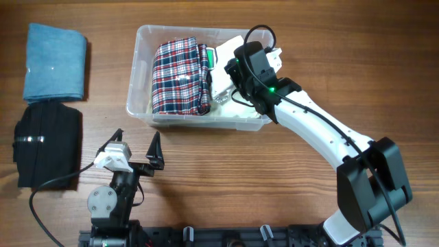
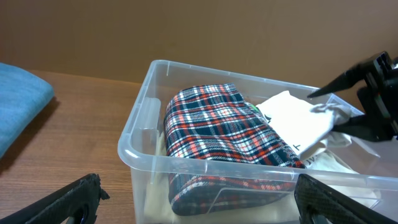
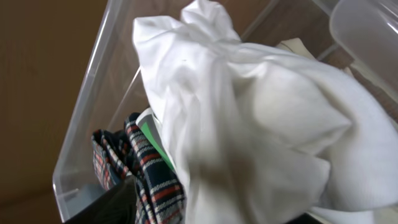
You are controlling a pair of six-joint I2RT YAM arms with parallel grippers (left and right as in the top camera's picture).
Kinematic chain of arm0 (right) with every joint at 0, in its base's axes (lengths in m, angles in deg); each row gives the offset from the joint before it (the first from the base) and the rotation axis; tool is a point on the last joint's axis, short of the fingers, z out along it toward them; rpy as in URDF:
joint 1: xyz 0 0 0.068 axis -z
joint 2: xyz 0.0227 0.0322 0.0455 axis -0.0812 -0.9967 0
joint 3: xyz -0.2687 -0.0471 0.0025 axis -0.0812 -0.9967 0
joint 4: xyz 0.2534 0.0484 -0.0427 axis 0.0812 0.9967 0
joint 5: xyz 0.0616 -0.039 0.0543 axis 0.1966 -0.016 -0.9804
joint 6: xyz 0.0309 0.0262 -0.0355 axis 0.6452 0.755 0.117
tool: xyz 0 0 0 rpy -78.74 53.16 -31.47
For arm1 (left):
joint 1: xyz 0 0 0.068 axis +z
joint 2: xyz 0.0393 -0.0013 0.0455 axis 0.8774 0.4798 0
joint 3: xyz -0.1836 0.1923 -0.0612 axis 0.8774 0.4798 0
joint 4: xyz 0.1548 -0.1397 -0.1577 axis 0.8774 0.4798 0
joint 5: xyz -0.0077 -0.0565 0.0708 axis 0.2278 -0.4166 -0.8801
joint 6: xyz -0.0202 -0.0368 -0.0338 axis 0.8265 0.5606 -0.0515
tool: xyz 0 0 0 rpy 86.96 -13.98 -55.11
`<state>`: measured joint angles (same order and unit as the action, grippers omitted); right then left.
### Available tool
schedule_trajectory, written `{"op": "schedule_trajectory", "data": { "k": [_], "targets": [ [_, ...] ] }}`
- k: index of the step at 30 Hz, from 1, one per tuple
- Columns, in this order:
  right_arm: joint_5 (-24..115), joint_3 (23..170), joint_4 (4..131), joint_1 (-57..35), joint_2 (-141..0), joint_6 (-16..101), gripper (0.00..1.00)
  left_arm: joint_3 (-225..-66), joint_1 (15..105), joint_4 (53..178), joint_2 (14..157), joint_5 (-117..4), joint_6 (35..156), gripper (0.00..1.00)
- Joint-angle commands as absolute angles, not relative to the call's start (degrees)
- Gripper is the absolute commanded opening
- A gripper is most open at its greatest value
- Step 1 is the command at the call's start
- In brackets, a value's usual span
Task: Pack container
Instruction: 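Place the white cloth into the container's right side with the right gripper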
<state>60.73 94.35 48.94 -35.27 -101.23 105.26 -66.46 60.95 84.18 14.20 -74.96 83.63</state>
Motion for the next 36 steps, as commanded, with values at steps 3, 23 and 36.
{"op": "schedule_trajectory", "data": {
  "k": [3, 23, 36],
  "targets": [
    [60.69, 95.4, 53.83, -35.73, -97.4, 100.1, 0.73, -66.18, 60.84, 84.42, 13.79, -75.13, 83.98, 1.0],
    [50.13, 100.31, 61.83, -35.75, -94.72, 13.15, 0.3, -66.18, 60.84, 84.42, 13.79, -75.13, 83.98, 1.0],
    [52.06, 100.31, 66.62, -29.17, -111.87, 18.2, 0.04, -66.18, 60.84, 84.42, 13.79, -75.11, 83.98, 1.0]
  ]
}}
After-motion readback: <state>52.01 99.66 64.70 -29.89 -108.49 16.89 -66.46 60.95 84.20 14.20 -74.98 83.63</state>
